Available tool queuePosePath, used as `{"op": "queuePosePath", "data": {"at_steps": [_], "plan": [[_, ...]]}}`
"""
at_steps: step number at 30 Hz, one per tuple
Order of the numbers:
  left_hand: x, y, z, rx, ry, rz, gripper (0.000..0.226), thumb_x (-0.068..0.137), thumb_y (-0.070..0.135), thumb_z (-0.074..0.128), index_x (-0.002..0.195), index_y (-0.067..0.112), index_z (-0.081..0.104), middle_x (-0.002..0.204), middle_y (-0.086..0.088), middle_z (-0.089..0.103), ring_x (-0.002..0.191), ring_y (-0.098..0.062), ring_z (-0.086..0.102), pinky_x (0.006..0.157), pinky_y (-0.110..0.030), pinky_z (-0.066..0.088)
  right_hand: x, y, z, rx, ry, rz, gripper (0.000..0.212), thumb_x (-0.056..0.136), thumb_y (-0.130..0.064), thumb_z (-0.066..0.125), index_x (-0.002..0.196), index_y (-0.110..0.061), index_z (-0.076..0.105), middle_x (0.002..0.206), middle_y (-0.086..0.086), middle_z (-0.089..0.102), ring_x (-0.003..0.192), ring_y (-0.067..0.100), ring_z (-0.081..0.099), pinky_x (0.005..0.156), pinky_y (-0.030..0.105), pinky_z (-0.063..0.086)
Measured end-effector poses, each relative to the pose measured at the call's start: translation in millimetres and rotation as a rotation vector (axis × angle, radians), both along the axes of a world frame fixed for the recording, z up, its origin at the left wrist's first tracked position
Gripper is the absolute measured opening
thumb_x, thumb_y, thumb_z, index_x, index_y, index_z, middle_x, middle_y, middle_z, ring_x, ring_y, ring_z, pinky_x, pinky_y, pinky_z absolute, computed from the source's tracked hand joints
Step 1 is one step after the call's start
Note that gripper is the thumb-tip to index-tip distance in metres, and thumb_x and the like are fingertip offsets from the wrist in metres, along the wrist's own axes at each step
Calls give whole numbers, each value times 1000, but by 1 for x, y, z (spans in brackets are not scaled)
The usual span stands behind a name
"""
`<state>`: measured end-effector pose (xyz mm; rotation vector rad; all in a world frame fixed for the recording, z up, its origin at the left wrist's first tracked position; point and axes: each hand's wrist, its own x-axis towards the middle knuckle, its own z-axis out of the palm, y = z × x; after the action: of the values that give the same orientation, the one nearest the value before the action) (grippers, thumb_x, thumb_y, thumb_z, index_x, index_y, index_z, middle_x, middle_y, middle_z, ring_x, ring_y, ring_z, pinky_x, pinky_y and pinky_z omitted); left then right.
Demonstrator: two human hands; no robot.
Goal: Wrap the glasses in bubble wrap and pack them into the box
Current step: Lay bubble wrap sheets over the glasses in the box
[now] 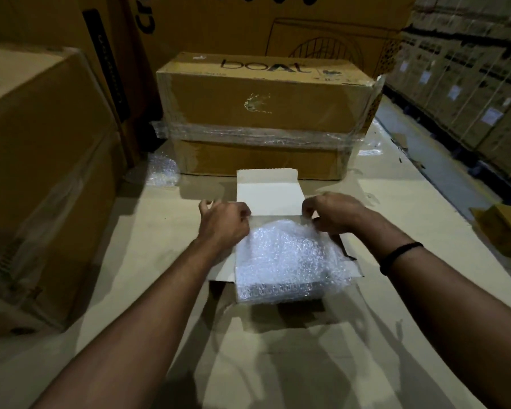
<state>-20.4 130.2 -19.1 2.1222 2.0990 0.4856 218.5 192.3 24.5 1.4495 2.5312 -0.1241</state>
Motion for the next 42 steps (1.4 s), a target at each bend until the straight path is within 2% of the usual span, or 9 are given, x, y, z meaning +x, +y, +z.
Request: {"op": "queuePosePath", "data": {"at_steps": [5, 9, 13, 17, 22, 26, 31, 34, 42], "plan": [[-1, -5, 2, -172, 288, -55, 15, 77, 29, 61, 89, 30, 71, 94, 7, 68, 117, -19, 45, 109, -53, 13, 1, -7, -17, -69, -247, 51, 14, 90, -30, 47, 93, -33, 61, 105, 2, 60, 110, 24, 44, 101, 45, 33], [12, -4, -4, -105, 407, -32, 17, 85, 33, 59, 93, 24, 71, 95, 1, 70, 112, -22, 53, 111, -55, 16, -5, -4, -31, -59, -290, 93, 24, 89, -29, 46, 103, -24, 65, 111, 1, 65, 110, 23, 47, 97, 45, 34], [11, -7, -2, -82, 412, -26, 14, 83, 30, 62, 89, 23, 73, 94, 2, 71, 117, -22, 52, 111, -53, 15, 6, -1, -29, -89, -108, 69, 27, 86, -30, 48, 105, -30, 67, 118, -5, 65, 116, 22, 47, 98, 43, 34], [1, -18, 5, 14, 381, -14, 12, 72, 31, 66, 81, 27, 72, 98, 11, 70, 124, -20, 45, 107, -49, 18, 29, -7, -16, 13, 150, 111, 24, 73, -36, 44, 84, -34, 66, 112, -11, 68, 113, 20, 54, 91, 37, 35], [15, -23, 1, -159, 524, -59, 26, 79, 39, 60, 97, 21, 69, 110, 1, 67, 128, -25, 42, 112, -56, 10, 17, -22, -22, -120, -138, 104, 36, 85, -33, 46, 114, -34, 66, 146, -12, 45, 137, 19, 30, 109, 43, 26], [20, -20, -3, -171, 494, -27, 27, 84, 34, 62, 105, 18, 66, 114, 0, 66, 125, -24, 45, 112, -56, 13, 6, -26, -29, -112, -239, 63, 34, 87, -32, 45, 113, -26, 66, 147, -4, 45, 137, 24, 26, 110, 44, 24], [10, -29, 5, -34, 342, 63, 25, 82, 35, 60, 101, 24, 71, 120, 9, 67, 134, -20, 40, 110, -54, 10, 25, -38, -15, 17, 64, 91, 27, 91, -34, 49, 107, -32, 70, 147, -9, 46, 138, 21, 30, 112, 44, 24], [8, -42, 3, -109, 324, -5, 30, 82, 38, 54, 102, 24, 72, 120, 6, 65, 133, -21, 37, 108, -53, 7, 29, -50, -14, 101, -11, 178, 27, 88, -39, 46, 96, -33, 71, 149, -11, 42, 141, 19, 28, 115, 49, 18], [8, -53, 0, -230, 348, -120, 31, 91, 42, 51, 112, 28, 69, 145, 7, 47, 139, -24, 25, 110, -56, 0, 21, -62, -20, -69, -98, 71, 47, 97, -54, 32, 118, -31, 67, 161, -8, 19, 149, 16, 4, 119, 52, 0]]}}
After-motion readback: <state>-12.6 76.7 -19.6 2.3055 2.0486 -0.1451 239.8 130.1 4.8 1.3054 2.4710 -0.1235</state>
